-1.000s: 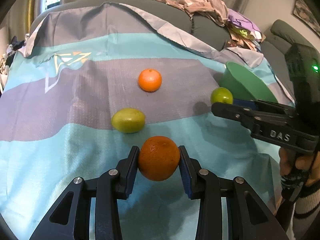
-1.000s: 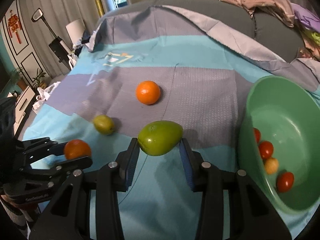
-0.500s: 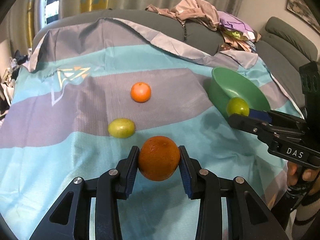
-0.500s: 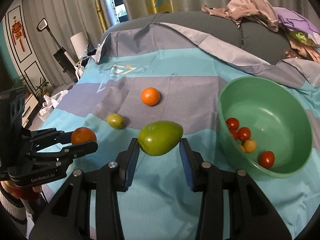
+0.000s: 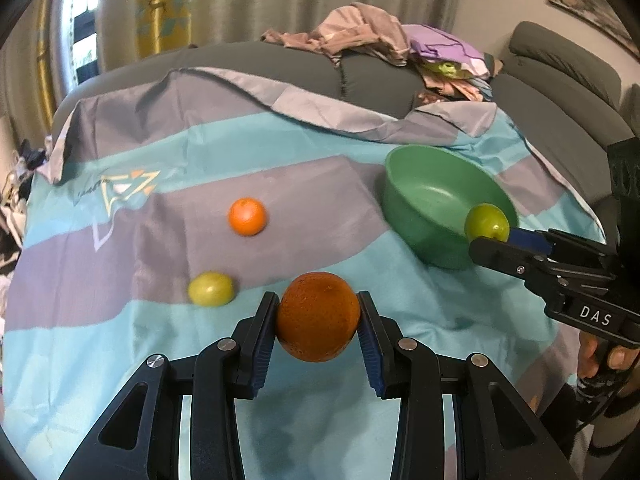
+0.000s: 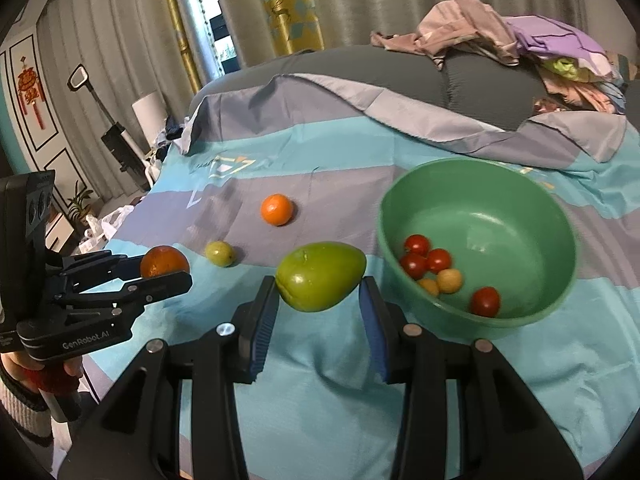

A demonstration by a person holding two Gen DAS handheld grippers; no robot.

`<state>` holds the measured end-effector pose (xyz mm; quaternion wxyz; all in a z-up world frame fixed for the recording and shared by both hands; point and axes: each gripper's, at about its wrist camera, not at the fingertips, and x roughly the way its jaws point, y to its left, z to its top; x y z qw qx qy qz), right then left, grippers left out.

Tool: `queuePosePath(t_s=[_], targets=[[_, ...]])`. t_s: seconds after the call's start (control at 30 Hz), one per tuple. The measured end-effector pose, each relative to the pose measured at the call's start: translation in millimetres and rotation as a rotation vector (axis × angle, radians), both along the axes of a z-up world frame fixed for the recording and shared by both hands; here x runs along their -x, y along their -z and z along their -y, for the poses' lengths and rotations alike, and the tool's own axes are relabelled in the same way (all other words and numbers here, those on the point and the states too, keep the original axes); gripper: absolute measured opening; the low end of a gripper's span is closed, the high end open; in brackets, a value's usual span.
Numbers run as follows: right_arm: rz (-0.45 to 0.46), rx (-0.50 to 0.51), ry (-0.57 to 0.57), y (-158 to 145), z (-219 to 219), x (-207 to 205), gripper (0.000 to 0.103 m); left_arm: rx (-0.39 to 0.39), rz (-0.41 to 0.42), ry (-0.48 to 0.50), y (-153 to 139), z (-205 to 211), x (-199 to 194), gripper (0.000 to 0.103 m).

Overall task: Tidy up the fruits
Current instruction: 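Carry the orange and the green mango over the green bowl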

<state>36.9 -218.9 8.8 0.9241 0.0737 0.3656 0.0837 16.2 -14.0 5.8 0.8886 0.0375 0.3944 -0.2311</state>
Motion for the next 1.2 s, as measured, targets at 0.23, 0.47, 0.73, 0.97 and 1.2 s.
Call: queuePosePath(t_s=[0.23, 0.47, 0.73, 0.97, 1.2], targets=[[0.027, -0.004, 0.063, -3.1, 24.7, 5.8, 0.042, 0.003, 0.020, 0.060, -9.2, 37.8, -14.9, 0.039], [0.042, 0.007, 0.132, -3.9, 52.7, 7.2, 0.042, -0.013, 0.059, 0.140, -18.3, 83.2, -28.7, 0.039], [0.049, -0.001, 0.183, -0.6, 75.7, 4.9, 0.042, -0.036, 0.056, 0.213, -16.7, 124.5, -42.7, 0.039], [0.041, -0.008, 0.222, 6.6, 91.9, 1.8, 0.042, -0.051, 0.027, 0.248, -6.4, 152.8, -55.5, 0.039], [0.023, -0.013, 0.248, 15.7, 103.2, -4.3, 0.042, -0.078, 0.002, 0.258, 7.4, 168.3, -65.0, 0.039]])
